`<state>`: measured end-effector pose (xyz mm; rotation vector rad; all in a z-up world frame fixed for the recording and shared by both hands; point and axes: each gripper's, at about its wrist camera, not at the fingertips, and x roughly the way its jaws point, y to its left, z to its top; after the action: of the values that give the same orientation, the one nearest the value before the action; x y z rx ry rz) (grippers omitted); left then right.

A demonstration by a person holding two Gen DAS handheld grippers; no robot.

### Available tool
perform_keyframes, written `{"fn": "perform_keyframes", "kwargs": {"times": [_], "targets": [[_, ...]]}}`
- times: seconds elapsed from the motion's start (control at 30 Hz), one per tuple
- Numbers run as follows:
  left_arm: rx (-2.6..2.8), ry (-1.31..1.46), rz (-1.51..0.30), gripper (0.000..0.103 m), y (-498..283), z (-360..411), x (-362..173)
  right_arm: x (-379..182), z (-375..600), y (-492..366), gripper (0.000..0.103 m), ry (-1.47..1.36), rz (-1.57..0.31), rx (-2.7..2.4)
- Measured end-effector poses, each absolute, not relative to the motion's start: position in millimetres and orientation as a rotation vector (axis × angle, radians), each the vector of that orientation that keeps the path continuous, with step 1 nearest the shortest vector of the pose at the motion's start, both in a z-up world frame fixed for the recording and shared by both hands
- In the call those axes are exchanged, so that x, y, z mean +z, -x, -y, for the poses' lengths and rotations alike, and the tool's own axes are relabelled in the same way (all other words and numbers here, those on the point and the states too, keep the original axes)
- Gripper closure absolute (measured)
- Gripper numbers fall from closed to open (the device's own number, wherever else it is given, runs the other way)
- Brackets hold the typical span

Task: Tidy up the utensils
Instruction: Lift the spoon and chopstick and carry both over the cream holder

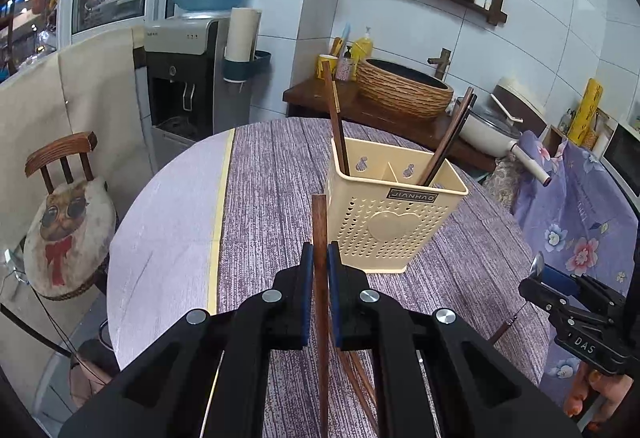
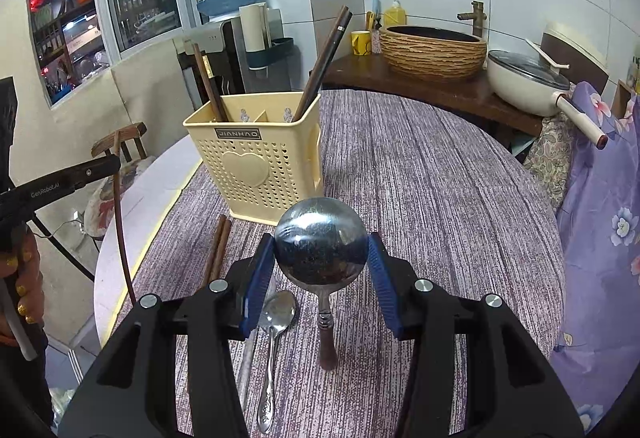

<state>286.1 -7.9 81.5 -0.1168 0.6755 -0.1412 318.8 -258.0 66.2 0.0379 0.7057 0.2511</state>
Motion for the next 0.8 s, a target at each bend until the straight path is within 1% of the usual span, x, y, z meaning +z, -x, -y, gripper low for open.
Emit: {"fn": "perform_keyframes", "kwargs": {"times": [0.5, 0.7, 0.8], "targets": [[-0.184, 0.156, -0.649, 0.095, -276, -2, 103, 89, 255, -314, 0.055, -0.062, -0.667, 0.285], [-0.213, 0.162, -0.599, 0.095, -276, -2, 136, 114, 249, -324, 0.055, -0.075, -0.638, 0.323], [-0.225, 0.164, -0.556, 0.095, -278, 1, 159, 143, 245, -329, 0.055, -0.091, -0.568, 0.325]]}}
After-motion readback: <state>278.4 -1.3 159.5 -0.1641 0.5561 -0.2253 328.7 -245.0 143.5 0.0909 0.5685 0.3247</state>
